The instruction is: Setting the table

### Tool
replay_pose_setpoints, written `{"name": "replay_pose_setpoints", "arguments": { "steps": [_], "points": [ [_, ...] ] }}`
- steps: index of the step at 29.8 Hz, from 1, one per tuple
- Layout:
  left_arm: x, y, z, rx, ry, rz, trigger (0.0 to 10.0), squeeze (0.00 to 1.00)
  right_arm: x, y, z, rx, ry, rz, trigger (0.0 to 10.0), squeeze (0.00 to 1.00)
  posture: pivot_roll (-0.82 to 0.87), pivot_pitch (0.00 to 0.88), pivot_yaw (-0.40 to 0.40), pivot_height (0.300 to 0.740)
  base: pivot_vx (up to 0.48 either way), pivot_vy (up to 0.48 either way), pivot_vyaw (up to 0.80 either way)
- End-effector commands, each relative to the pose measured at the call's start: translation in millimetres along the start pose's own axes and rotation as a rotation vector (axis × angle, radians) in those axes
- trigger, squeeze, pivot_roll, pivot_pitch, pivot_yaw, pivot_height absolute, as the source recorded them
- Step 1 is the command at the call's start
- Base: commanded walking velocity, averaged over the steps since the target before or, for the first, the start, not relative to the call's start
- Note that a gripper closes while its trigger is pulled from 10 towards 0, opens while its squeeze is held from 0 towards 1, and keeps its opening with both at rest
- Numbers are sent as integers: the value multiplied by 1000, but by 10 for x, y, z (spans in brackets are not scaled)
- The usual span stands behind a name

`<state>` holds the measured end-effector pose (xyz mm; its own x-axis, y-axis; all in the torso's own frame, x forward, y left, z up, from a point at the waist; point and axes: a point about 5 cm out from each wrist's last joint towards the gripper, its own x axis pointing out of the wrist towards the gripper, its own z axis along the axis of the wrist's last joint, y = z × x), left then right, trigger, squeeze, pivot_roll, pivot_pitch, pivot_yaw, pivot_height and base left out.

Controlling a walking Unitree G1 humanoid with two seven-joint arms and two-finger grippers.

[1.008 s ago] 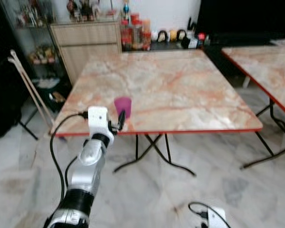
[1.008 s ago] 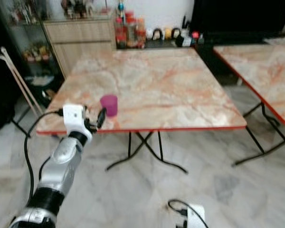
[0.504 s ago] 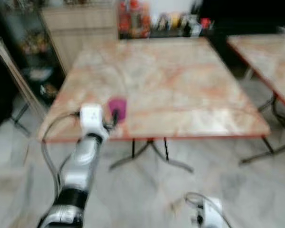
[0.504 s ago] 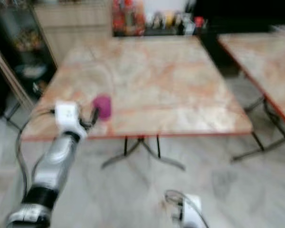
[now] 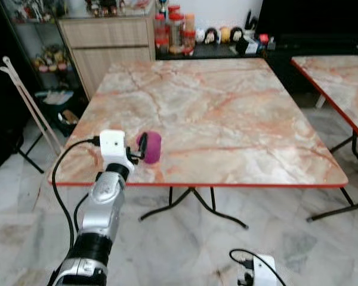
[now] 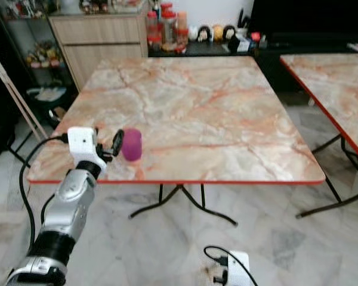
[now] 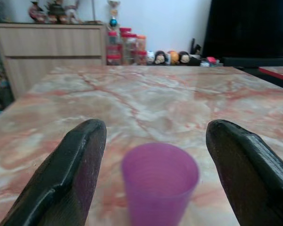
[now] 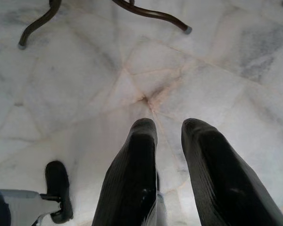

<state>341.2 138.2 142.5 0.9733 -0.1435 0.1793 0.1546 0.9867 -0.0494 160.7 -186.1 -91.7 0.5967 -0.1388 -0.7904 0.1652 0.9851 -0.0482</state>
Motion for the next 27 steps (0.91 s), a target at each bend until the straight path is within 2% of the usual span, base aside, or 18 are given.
{"name": "replay_pose_setpoints", "arguments": {
  "steps": [1, 27],
  "points": [
    [13, 24, 20, 13, -4, 5, 10000, 0, 0, 15, 2, 0, -2, 4, 10000, 0, 46, 0, 4, 740, 247, 0, 0],
    [12, 92, 23, 18, -5, 29, 10000, 0, -3, 9, -6, -12, -2, 8, 10000, 0, 45, 0, 0, 740, 258, 0, 0]
  ]
}}
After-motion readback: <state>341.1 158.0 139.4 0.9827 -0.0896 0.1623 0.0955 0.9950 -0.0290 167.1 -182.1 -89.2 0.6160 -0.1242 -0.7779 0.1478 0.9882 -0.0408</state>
